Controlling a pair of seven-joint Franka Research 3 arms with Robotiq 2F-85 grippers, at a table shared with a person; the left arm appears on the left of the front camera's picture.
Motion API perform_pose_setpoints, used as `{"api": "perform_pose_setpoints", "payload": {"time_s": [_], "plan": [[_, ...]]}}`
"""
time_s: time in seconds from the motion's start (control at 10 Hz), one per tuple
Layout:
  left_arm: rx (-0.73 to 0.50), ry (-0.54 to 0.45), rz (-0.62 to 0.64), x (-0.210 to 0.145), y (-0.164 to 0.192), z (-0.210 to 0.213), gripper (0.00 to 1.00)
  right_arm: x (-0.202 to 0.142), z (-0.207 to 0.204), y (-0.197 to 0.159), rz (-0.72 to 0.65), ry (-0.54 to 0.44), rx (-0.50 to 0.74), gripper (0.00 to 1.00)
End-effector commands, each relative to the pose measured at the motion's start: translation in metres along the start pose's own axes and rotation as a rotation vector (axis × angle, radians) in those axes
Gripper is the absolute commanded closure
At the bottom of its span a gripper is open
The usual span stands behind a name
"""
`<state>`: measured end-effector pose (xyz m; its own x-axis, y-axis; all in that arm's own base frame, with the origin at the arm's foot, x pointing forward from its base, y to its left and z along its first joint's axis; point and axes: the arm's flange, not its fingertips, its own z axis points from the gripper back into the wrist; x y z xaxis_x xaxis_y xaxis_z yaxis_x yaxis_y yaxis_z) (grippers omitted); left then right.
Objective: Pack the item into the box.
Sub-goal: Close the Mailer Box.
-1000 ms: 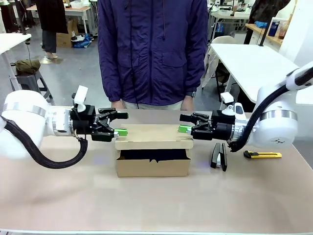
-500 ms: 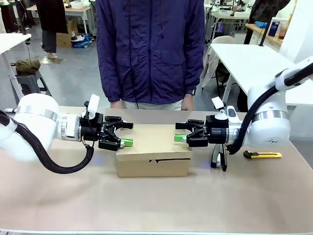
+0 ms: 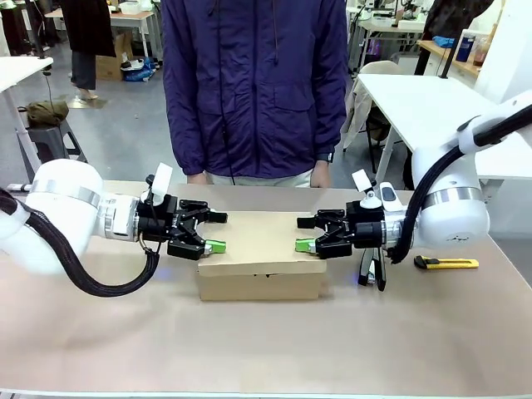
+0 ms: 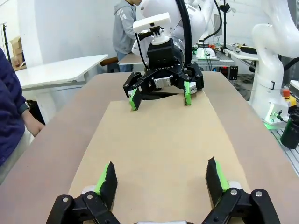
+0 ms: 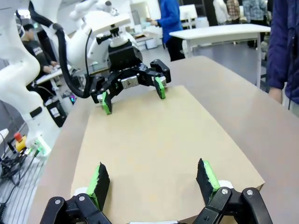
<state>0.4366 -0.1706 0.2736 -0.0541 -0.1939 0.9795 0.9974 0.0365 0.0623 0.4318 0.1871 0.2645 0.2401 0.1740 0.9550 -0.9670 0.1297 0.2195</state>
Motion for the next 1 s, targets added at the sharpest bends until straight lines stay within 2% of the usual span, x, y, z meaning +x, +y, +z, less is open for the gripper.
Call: {"api": "perform_pose_setpoints", "payload": {"time_s": [0.0, 0.4, 0.7, 0.8, 0.9], "plan": [[0.000, 0.009, -0.046, -0.004, 0.000, 0.002, 0.00, -0.006, -0.005, -0.003, -0.019, 0.094, 0.000, 0.00], [0.005, -0.001, -0.043, 0.000, 0.002, 0.004, 0.00, -0.003, -0.001, -0.003, -0.013, 0.085, 0.015, 0.00], [-0.011, -0.050, -0.064, 0.023, -0.011, 0.022, 0.00, 0.022, 0.021, 0.009, -0.052, -0.037, 0.024, 0.00], [-0.010, -0.057, -0.047, 0.035, -0.020, 0.033, 0.00, 0.033, 0.034, 0.017, -0.068, -0.046, 0.010, 0.00], [0.007, -0.037, 0.048, 0.046, -0.031, 0.046, 0.00, 0.046, 0.050, 0.029, -0.167, -0.038, -0.024, 0.00]]}}
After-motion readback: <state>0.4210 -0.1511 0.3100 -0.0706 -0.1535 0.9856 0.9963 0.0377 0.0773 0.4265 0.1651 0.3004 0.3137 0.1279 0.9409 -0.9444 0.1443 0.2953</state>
